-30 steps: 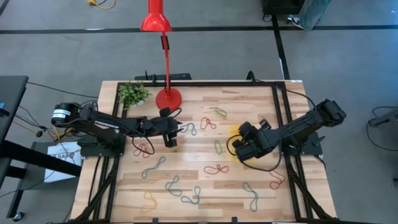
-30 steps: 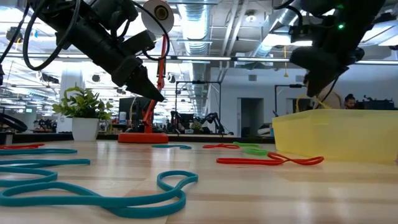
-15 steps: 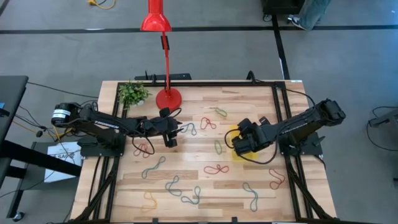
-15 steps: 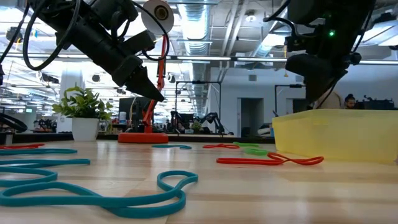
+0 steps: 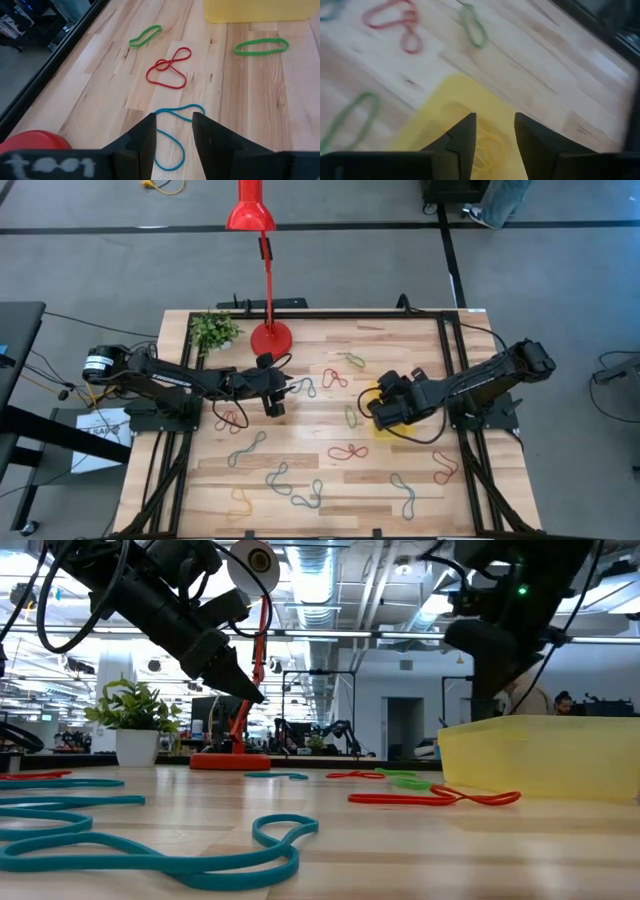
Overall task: Pick and place items into bin
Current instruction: Put the yellow rubber band into the yellow bin
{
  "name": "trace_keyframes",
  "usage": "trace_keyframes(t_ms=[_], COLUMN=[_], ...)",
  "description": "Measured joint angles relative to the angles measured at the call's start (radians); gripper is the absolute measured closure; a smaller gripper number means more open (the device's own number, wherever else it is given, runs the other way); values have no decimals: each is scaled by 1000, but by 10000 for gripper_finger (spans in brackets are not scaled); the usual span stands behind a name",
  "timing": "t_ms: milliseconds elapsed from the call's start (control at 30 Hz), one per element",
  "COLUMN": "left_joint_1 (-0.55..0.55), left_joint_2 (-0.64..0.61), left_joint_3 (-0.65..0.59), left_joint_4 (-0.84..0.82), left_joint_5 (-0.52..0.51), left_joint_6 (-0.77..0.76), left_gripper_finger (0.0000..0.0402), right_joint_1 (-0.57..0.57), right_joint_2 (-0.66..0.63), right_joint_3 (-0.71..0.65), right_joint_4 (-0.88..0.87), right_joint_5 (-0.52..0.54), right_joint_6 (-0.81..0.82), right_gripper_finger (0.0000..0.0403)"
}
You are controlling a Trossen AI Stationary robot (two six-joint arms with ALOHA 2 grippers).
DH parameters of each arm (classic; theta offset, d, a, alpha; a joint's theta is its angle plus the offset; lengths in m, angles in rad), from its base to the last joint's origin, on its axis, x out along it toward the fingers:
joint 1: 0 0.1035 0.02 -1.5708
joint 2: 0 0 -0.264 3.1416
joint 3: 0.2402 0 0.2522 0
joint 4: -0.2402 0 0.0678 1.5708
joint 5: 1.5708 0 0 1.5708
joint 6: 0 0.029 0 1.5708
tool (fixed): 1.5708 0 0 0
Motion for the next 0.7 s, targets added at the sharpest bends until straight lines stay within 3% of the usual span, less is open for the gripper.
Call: trace_keyframes(t_ms=[467, 700], left_joint_1=[0, 0], left_joint_2=[0, 0], left_joint_3=[0, 0], left_joint_4=[-6, -177], left_joint_5=[0, 1], left_joint_6=[-75, -131], left_gripper_finger=[283, 283], right_joint_1=[0, 0], right_joint_2=[0, 0], right_joint_3=[0, 0], right_joint_4=[497, 575], right_joint_5=[16, 13], right_joint_6=[-433, -503], right_gripper_finger=[280, 280])
